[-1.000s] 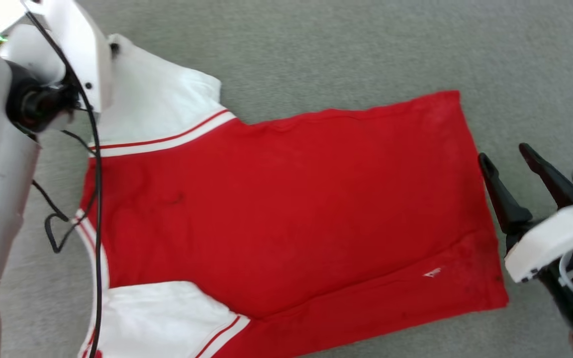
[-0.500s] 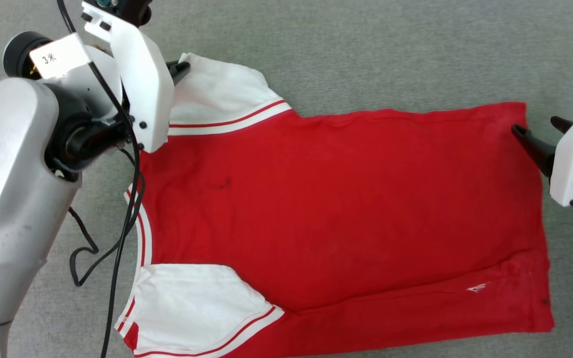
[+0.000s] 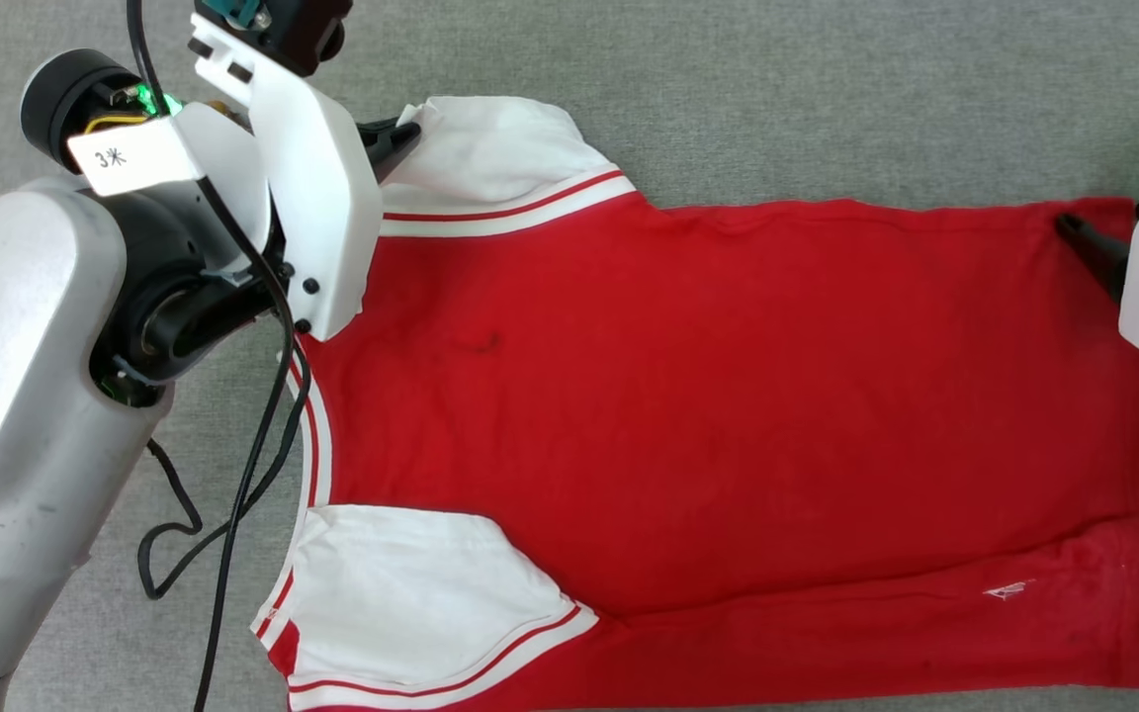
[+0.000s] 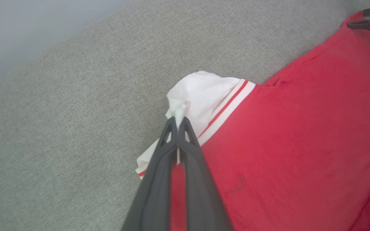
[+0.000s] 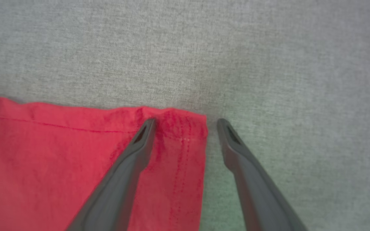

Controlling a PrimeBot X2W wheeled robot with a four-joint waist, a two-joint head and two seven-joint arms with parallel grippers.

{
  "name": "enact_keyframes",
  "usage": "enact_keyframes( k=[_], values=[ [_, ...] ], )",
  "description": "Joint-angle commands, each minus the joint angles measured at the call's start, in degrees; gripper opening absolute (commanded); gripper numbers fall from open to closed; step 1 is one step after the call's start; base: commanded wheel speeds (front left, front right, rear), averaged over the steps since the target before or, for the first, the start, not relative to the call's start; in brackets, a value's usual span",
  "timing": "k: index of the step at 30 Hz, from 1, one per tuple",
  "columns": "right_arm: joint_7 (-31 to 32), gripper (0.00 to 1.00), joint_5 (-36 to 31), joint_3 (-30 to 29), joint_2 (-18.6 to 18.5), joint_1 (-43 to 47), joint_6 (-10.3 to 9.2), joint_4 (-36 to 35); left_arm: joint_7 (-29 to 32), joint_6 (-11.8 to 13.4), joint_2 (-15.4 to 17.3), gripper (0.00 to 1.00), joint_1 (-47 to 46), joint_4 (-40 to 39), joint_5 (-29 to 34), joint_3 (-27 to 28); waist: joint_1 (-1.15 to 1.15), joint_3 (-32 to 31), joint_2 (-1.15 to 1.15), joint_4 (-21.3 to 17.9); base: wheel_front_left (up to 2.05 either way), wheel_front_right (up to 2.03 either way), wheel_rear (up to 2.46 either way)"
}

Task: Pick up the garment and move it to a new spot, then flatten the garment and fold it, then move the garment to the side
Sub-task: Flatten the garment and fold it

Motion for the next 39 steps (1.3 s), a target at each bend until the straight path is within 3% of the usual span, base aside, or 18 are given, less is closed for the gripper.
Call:
enact_keyframes(
  k=[1, 3, 4, 5, 6, 11, 21, 39],
  values=[
    [0.04, 1.00, 0.48, 0.93, 0.63, 0.42, -0.03, 1.04, -0.10, 0.25, -0.08, 0.00, 0.68, -0.27, 0.35, -0.01, 0.00, 0.23, 0.00, 0.30, 0.00, 0.00, 0.00],
    [-0.43, 1.00, 1.18, 2.13, 0.86, 1.35, -0.02, 1.72, -0.28, 0.43, -0.10, 0.00, 0.98, -0.72, 0.32, -0.02, 0.00, 0.47, 0.00, 0.59, 0.00, 0.00, 0.00],
    [-0.34, 0.73, 1.49, 2.70, 0.95, 2.00, -0.01, 2.32, -0.36, 0.57, -0.10, 0.00, 1.14, -0.82, 0.26, 0.01, 0.00, 0.56, 0.00, 0.69, 0.00, 0.00, 0.00],
    [-0.33, 0.30, 1.75, 3.23, 1.04, 2.67, 0.06, 2.86, -0.42, 0.54, -0.15, 0.00, 1.24, -0.89, 0.18, 0.01, 0.00, 0.62, 0.00, 0.83, 0.00, 0.00, 0.00],
    [-0.47, 0.00, 1.90, 3.56, 0.93, 3.12, 0.05, 3.39, -0.56, 0.61, -0.11, 0.00, 1.26, -0.80, 0.08, 0.10, 0.00, 0.67, 0.00, 0.97, 0.00, 0.00, 0.00],
    [-3.66, 0.00, 2.68, 3.77, -0.44, 3.54, -0.04, 4.42, -2.00, 0.68, -0.13, 0.00, 1.62, 0.38, 0.33, 0.39, 0.00, 0.08, 0.00, 1.33, 0.00, 0.00, 0.00],
    [-16.49, 0.00, 5.50, 1.60, -1.59, 2.63, -0.06, 5.33, -6.02, 1.62, 0.00, 0.00, 6.06, 1.78, -0.90, 1.58, 0.00, -5.28, 0.00, 1.40, 0.00, 0.00, 0.00],
    [-29.34, 0.00, 16.48, 0.26, -5.25, 20.00, -0.05, 3.27, -13.10, 5.47, 1.61, 0.00, 23.87, -3.48, -2.20, 1.11, 0.00, -15.80, 0.00, 5.27, 0.00, 0.00, 0.00]
  ],
)
